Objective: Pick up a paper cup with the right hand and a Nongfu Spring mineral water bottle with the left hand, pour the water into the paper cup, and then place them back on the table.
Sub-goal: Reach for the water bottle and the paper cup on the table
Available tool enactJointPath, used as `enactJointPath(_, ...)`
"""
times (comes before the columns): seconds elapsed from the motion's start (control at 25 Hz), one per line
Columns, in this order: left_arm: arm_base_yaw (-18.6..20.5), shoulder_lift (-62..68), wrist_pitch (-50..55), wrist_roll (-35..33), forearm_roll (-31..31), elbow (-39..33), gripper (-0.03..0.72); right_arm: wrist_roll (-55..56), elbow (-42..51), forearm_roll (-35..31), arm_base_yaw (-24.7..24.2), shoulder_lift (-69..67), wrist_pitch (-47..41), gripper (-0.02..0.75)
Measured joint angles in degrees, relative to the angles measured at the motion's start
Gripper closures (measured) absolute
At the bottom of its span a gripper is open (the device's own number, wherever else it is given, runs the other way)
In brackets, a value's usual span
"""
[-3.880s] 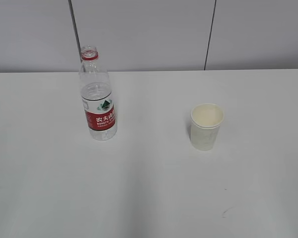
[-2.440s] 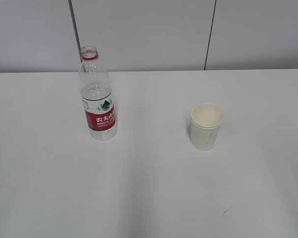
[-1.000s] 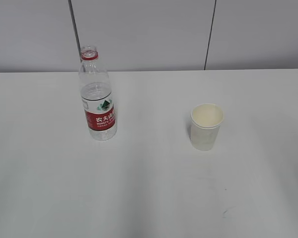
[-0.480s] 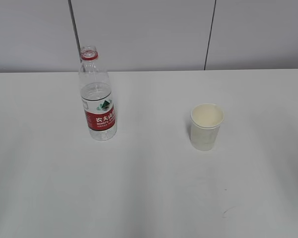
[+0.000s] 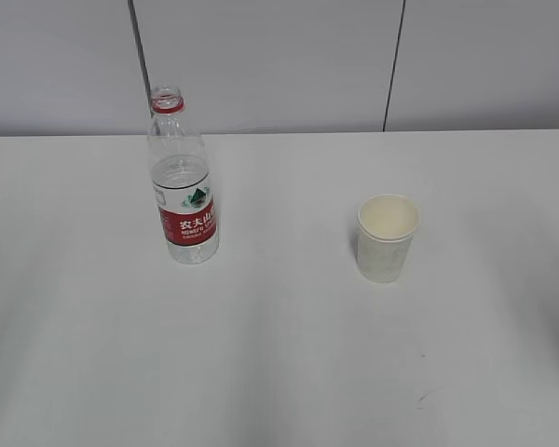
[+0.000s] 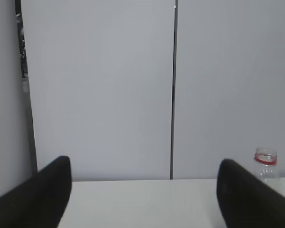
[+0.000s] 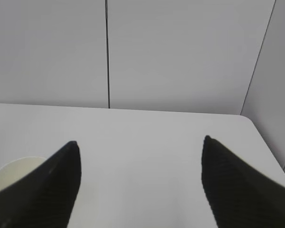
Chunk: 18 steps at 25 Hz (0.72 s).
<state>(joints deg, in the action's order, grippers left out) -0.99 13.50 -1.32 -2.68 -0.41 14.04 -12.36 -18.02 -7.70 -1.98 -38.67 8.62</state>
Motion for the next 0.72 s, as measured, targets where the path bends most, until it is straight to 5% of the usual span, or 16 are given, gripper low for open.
enactJointPath(0.44, 0.00, 22.67, -12.23, 0.00, 0.96, 0.00, 0.134, 1.24, 0.00, 0.25, 0.00, -12.48, 8.55, 0.150)
enactJointPath(0.72, 0.00, 29.13, -17.70, 0.00, 0.96, 0.00, 0.134, 5.64, 0.00, 9.11, 0.00, -18.97, 15.29, 0.150)
